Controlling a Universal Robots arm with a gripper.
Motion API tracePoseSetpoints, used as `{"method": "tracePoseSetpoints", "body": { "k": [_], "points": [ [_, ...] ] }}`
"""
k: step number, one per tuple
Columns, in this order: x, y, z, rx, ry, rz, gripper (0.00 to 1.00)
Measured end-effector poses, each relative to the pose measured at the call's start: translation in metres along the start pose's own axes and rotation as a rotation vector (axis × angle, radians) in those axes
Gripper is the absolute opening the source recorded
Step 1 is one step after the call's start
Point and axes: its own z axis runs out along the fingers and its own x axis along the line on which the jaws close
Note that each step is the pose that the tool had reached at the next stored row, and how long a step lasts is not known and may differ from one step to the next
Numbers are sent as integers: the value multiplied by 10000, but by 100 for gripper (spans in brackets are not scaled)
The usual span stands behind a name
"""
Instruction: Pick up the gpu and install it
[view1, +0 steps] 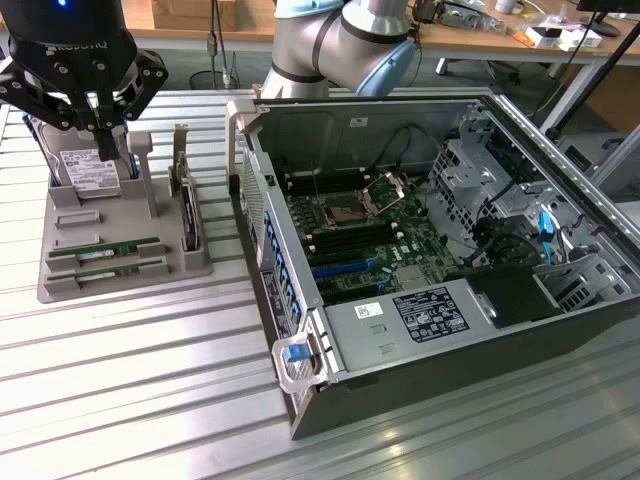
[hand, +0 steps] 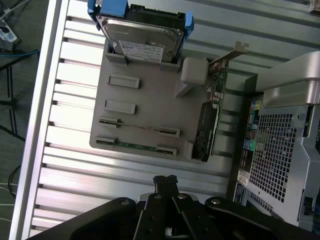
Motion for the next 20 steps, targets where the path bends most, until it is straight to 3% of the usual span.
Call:
{"method": "tracePoseSetpoints", "body": {
  "k": [20],
  "points": [
    [0,0,0,-22,41,-916,11]
  ]
}}
